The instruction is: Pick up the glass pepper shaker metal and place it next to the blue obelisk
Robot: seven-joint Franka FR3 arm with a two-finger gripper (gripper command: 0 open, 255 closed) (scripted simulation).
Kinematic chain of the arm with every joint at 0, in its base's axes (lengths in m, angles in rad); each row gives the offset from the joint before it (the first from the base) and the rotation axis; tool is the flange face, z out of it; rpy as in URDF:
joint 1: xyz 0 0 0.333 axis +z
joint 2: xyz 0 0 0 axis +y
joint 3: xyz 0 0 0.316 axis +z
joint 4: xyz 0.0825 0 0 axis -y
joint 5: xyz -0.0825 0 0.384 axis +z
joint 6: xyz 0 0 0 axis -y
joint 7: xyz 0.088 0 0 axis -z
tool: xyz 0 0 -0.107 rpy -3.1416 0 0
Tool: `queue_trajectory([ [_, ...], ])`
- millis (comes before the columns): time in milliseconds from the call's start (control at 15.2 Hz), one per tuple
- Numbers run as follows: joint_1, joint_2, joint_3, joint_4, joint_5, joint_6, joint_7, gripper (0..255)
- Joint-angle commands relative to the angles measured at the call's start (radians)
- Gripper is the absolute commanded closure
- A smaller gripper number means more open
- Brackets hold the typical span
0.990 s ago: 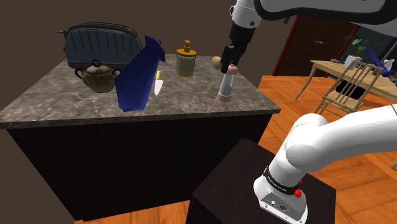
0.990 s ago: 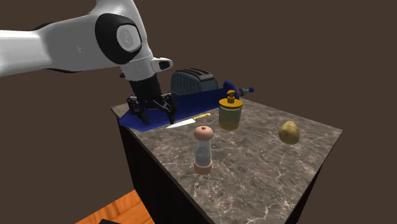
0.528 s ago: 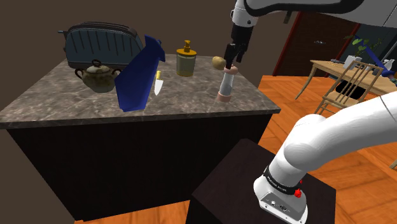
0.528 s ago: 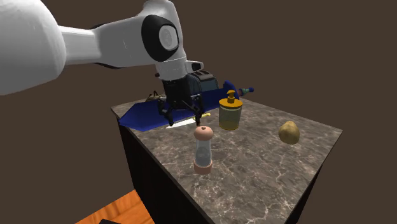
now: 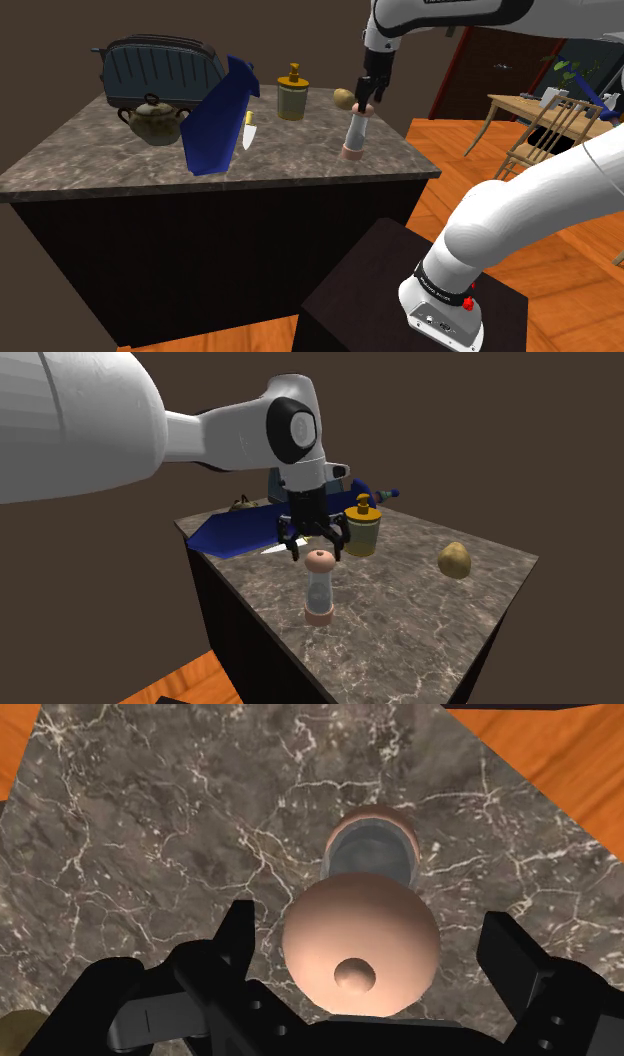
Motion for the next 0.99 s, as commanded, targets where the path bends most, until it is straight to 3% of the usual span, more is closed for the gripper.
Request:
queue_trajectory([
  [0, -0.001, 0.002, -0.004, -0.024, -0.003, 0.026, 0.001, 0],
  [660, -0.003, 0.002, -0.007, -0.045, -0.005, 0.047, 0.002, 0],
  [726, -0.003, 0.002, -0.007, -0.045, -0.005, 0.047, 0.002, 255],
  [924, -0.003, 0.002, -0.007, -0.044, -0.005, 0.047, 0.002, 255],
])
